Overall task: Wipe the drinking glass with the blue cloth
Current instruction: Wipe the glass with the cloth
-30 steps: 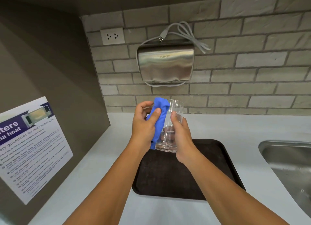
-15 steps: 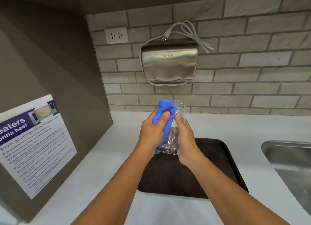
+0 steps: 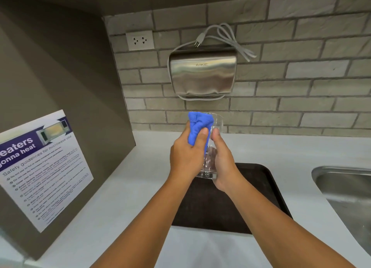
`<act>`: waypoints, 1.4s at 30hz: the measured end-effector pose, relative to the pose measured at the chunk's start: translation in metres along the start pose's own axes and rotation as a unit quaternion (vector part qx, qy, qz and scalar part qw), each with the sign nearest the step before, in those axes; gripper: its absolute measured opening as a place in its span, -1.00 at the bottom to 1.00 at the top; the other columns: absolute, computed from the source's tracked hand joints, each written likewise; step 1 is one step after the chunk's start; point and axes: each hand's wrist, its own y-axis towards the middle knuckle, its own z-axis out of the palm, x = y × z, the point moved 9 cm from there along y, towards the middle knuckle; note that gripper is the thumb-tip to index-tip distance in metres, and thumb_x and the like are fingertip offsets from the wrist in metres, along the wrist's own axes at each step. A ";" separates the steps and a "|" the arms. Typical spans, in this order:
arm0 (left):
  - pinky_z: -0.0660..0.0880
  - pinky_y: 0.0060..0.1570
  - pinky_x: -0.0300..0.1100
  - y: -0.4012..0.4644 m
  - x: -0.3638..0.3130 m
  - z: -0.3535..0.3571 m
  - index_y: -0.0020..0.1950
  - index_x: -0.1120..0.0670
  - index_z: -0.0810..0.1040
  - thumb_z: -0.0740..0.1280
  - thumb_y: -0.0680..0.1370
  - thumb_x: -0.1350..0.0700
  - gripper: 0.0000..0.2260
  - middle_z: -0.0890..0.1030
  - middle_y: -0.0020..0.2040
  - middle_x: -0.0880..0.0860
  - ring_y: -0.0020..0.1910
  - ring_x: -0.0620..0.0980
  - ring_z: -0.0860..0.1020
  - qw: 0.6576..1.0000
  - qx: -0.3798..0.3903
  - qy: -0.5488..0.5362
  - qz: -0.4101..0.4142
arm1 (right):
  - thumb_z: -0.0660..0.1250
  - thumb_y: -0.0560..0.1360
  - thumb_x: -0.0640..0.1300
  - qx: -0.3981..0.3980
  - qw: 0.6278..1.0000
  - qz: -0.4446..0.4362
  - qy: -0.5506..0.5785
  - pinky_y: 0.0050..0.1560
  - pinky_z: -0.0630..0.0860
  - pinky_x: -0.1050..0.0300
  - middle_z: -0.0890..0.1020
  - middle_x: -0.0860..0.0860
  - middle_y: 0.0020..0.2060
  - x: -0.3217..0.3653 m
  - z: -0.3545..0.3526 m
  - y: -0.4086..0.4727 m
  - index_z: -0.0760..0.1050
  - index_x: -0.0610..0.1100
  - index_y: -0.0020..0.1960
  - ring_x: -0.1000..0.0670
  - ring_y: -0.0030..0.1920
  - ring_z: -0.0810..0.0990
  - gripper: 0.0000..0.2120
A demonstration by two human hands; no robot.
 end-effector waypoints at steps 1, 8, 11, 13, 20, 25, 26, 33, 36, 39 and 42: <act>0.45 -0.26 -0.31 -0.001 -0.003 -0.001 0.05 -0.14 0.62 0.25 0.55 -0.18 -0.78 0.64 -0.24 -0.14 -0.21 -0.21 0.60 1.000 -0.006 0.009 0.014 | 0.36 0.24 0.46 0.002 1.000 0.000 0.000 0.25 0.57 -0.24 0.69 -0.16 0.20 0.001 0.001 0.000 0.58 0.01 0.31 -0.20 0.19 0.68 -0.22; 0.45 -0.54 -0.26 0.009 0.016 -0.011 -0.16 0.14 0.61 0.31 0.54 -0.19 -0.61 0.61 -0.33 0.14 -0.45 0.00 0.55 0.986 -0.020 -0.088 -0.137 | 0.21 0.43 0.42 0.104 0.987 0.021 0.123 0.01 0.66 -0.23 0.74 -0.17 0.01 -0.006 0.007 -0.004 0.70 0.00 0.16 -0.21 0.00 0.73 -0.39; 0.50 -0.48 -0.24 0.008 0.016 -0.009 -0.15 0.00 0.62 0.28 0.56 -0.18 -0.70 0.70 -0.18 0.19 -0.34 0.01 0.60 0.987 -0.022 -0.095 -0.125 | 0.23 0.43 0.39 0.103 0.985 0.013 0.136 -0.06 0.67 -0.17 0.73 -0.18 0.06 -0.006 0.007 -0.004 0.66 -0.01 0.22 -0.22 0.03 0.73 -0.39; 0.50 -0.36 -0.22 0.006 0.013 -0.007 -0.07 -0.11 0.61 0.25 0.57 -0.19 -0.78 0.70 -0.16 0.04 -0.26 -0.05 0.62 0.991 -0.023 -0.086 -0.095 | 0.22 0.44 0.39 0.093 0.988 0.013 0.121 -0.07 0.67 -0.14 0.73 -0.17 0.10 -0.007 0.005 -0.003 0.66 0.00 0.24 -0.20 0.06 0.73 -0.39; 0.54 -0.23 -0.16 0.003 0.006 -0.008 0.17 -0.11 0.59 0.21 0.59 -0.16 -0.73 0.60 -0.26 -0.14 -0.23 -0.06 0.59 0.999 -0.043 0.001 0.008 | 0.31 0.44 0.40 -0.096 0.995 0.014 -0.002 0.25 0.54 -0.34 0.64 -0.28 0.22 -0.010 -0.020 -0.006 0.57 -0.11 0.18 -0.30 0.23 0.63 -0.38; 0.41 -0.26 -0.48 -0.003 -0.002 -0.008 0.32 -0.06 0.54 0.21 0.60 -0.12 -0.66 0.60 -0.18 -0.19 -0.14 -0.20 0.59 0.994 -0.066 0.054 0.068 | 0.24 0.32 0.50 -0.061 0.998 0.016 -0.017 0.30 0.52 -0.32 0.67 -0.13 0.23 -0.011 -0.008 -0.011 0.57 0.07 0.27 -0.20 0.20 0.67 -0.29; 0.42 -0.25 -0.50 -0.005 -0.004 -0.007 0.35 -0.07 0.52 0.22 0.60 -0.13 -0.65 0.60 -0.16 -0.21 -0.13 -0.28 0.58 0.994 -0.069 0.053 0.071 | 0.23 0.35 0.50 -0.052 0.998 0.015 -0.017 0.30 0.52 -0.31 0.67 -0.12 0.23 -0.010 -0.006 -0.011 0.56 0.09 0.30 -0.18 0.20 0.67 -0.30; 0.46 -0.26 -0.43 -0.006 -0.001 -0.008 0.12 -0.10 0.62 0.27 0.58 -0.13 -0.78 0.63 -0.22 -0.20 -0.24 -0.33 0.57 0.997 -0.065 0.001 0.051 | 0.29 0.30 0.52 -0.044 0.999 -0.006 -0.027 0.31 0.53 -0.25 0.70 -0.08 0.20 -0.002 -0.001 -0.014 0.61 0.06 0.25 -0.14 0.21 0.67 -0.29; 0.48 -0.34 -0.20 0.001 0.010 -0.016 -0.22 0.03 0.58 0.30 0.56 -0.14 -0.71 0.54 -0.42 -0.09 -0.43 -0.15 0.51 0.996 -0.075 -0.052 -0.023 | 0.28 0.24 0.47 -0.037 0.999 -0.001 0.005 0.02 0.67 -0.15 0.75 -0.15 0.04 -0.004 -0.004 -0.014 0.61 0.02 0.17 -0.17 0.03 0.75 -0.30; 0.62 -0.28 0.00 0.002 0.031 -0.014 -0.17 0.07 0.62 0.29 0.55 -0.20 -0.64 0.67 -0.32 0.08 -0.32 0.11 0.65 0.981 -0.044 -0.113 -0.148 | 0.28 0.27 0.43 -0.016 0.999 0.008 0.032 -0.24 0.67 -0.05 0.76 -0.16 -0.09 -0.007 -0.003 -0.014 0.65 0.00 0.12 -0.17 -0.13 0.76 -0.36; 0.66 -0.31 0.00 -0.001 0.040 -0.011 -0.13 0.00 0.64 0.27 0.55 -0.22 -0.67 0.73 -0.19 0.11 -0.17 0.18 0.70 0.966 -0.019 -0.143 -0.217 | 0.25 0.32 0.44 -0.021 0.999 0.017 0.018 -0.19 0.67 -0.07 0.76 -0.16 -0.11 -0.010 -0.003 -0.013 0.63 -0.08 0.19 -0.18 -0.14 0.76 -0.28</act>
